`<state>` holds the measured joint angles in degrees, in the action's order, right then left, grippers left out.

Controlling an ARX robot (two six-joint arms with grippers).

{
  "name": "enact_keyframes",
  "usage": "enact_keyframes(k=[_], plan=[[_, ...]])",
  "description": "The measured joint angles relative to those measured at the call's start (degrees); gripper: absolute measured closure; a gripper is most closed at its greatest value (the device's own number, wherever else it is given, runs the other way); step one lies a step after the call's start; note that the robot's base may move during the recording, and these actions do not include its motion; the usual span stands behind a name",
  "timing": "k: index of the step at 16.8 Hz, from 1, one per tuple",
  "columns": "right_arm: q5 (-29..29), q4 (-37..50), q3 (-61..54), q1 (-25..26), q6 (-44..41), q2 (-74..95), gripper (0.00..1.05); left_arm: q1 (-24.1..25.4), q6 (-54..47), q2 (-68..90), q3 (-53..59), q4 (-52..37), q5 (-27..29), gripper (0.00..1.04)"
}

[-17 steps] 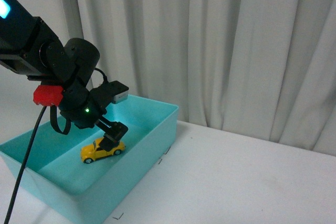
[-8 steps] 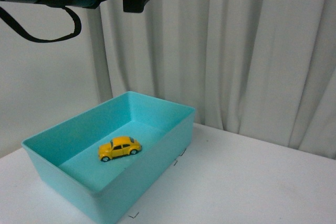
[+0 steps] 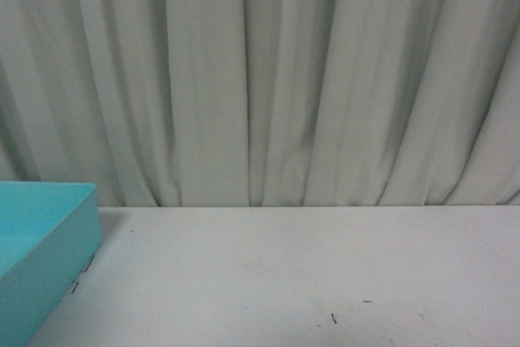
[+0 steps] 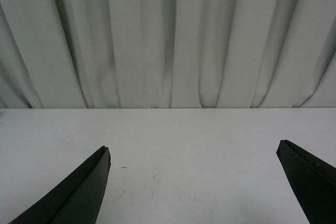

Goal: Wind up and store yellow beetle toy

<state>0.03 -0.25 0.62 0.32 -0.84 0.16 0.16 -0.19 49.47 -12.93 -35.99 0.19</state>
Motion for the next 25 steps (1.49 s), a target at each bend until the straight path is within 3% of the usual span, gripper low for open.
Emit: enact_keyframes(k=[13,25], plan=[[-0.02,0.00,0.00,0.00,0.00,0.00,0.07,-0.17,0.00,-23.10,12.39,9.62,-0.15,1.03],[-0.02,0.02,0.00,0.00,0.00,0.00,0.07,-0.17,-0.02,-37.97,12.39,24.50,-0.15,1.03]])
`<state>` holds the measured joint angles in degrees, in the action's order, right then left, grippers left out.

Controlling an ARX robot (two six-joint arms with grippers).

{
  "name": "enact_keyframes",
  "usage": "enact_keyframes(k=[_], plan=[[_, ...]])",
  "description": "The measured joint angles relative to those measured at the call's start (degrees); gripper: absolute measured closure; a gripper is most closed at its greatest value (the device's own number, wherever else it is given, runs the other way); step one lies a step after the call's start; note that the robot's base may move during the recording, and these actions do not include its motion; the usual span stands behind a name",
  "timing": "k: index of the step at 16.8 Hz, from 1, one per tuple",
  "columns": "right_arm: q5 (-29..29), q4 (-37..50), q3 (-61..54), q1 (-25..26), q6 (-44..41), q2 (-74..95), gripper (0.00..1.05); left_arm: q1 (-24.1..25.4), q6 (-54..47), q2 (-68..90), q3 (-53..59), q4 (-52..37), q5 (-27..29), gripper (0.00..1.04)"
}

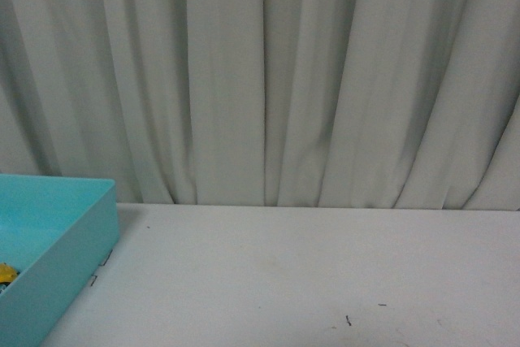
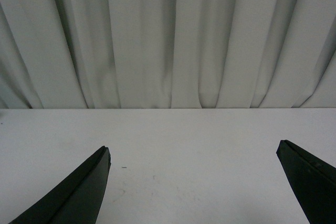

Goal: Wind up and store yellow beetle toy

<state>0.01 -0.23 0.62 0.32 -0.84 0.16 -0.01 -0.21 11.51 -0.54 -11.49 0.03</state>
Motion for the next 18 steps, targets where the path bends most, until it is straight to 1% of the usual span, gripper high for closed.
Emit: enact_keyframes(k=[3,4,5,9,17,18], plan=[[0.00,0.00,0.00,0.00,0.00,0.00,0.07,0.00,0.02,-2.10,0.00,2.36,0.00,1.03],[0.00,0.00,0.00,0.00,0.00,0.00,0.07,0.00,0.00,-7.13,-0.04,10.38,-0.13,1.03],[0.02,0.00,0.00,0.00,0.00,0.00,0.07,0.00,0.02,-10.23,-0.04,12.13,-0.02,1.03],[0.02,0.02,0.00,0.00,0.00,0.00,0.07,0.00,0.13,-11.17,-0.04,11.67,0.02,1.02],[0.00,0.00,0.00,0.00,0.00,0.00,0.07,0.00,0.11,-11.17,-0.04,11.67,0.00,0.07],[0.00,0.00,0.00,0.00,0.00,0.00,0.07,0.00,0.04,-11.17,-0.04,11.67,0.00,0.06]])
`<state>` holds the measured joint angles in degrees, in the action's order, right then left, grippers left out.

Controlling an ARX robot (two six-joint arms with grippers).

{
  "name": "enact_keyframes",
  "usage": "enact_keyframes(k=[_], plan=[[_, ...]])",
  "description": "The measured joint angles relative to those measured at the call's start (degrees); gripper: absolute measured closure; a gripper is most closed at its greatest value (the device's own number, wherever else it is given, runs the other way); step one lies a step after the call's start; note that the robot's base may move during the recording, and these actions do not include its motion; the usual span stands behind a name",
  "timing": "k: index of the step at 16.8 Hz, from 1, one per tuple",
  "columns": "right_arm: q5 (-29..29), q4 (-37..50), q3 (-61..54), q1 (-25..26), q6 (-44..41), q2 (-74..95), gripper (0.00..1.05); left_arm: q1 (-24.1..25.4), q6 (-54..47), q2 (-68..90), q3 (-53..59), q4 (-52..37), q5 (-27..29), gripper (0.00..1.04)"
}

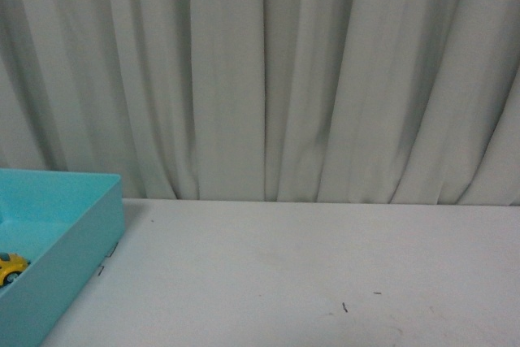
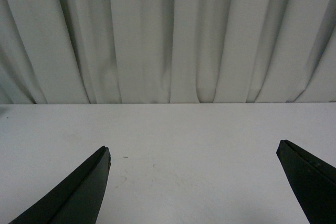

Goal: Wind up and store yellow beetle toy

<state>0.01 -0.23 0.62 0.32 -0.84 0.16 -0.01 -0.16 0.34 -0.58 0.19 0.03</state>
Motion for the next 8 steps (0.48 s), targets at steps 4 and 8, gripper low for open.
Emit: enact_keyframes(k=[4,8], plan=[[0.00,-0.07,0.00,0.00,0.00,0.07,0.07,0.00,0.02,0.00,0.00,0.13,0.00,0.07],[0.02,-0.13,0.00,0.00,0.00,0.00,0.07,0.00,0.02,0.00,0.00,0.04,0.00,0.07]])
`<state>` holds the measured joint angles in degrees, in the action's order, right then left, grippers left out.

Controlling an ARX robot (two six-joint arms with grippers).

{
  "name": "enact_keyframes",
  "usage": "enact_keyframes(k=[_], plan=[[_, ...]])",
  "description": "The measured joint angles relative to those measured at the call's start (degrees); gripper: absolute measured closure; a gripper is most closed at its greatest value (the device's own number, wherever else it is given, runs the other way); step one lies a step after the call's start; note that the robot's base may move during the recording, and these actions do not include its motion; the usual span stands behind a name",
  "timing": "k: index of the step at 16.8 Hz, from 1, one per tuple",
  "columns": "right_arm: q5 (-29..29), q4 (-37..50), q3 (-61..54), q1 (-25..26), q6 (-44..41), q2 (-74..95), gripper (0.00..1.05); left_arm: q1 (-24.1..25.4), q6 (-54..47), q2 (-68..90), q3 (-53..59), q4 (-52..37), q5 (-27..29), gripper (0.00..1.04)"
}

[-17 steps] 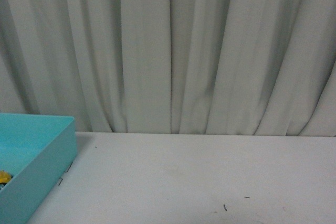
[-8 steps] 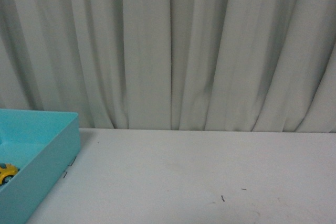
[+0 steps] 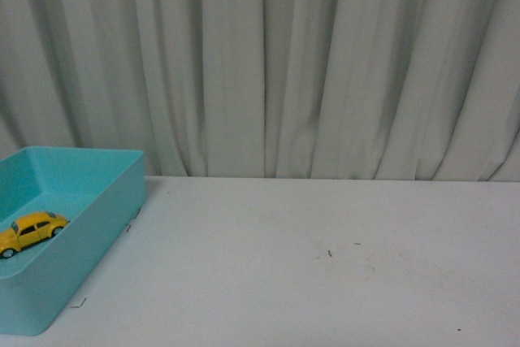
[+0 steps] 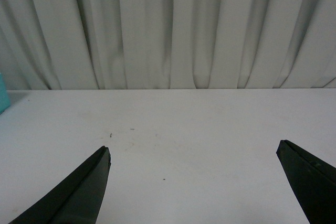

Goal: Wind up and store yellow beetle toy

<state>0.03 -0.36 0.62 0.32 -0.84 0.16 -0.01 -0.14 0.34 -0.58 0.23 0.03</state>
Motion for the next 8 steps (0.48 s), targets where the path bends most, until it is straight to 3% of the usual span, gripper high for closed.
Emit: enact_keyframes(k=[8], plan=[[-0.02,0.15,0.00,0.00,0.00,0.00,0.07,0.00,0.00,0.00,0.00,-0.07,0.00,0.07]])
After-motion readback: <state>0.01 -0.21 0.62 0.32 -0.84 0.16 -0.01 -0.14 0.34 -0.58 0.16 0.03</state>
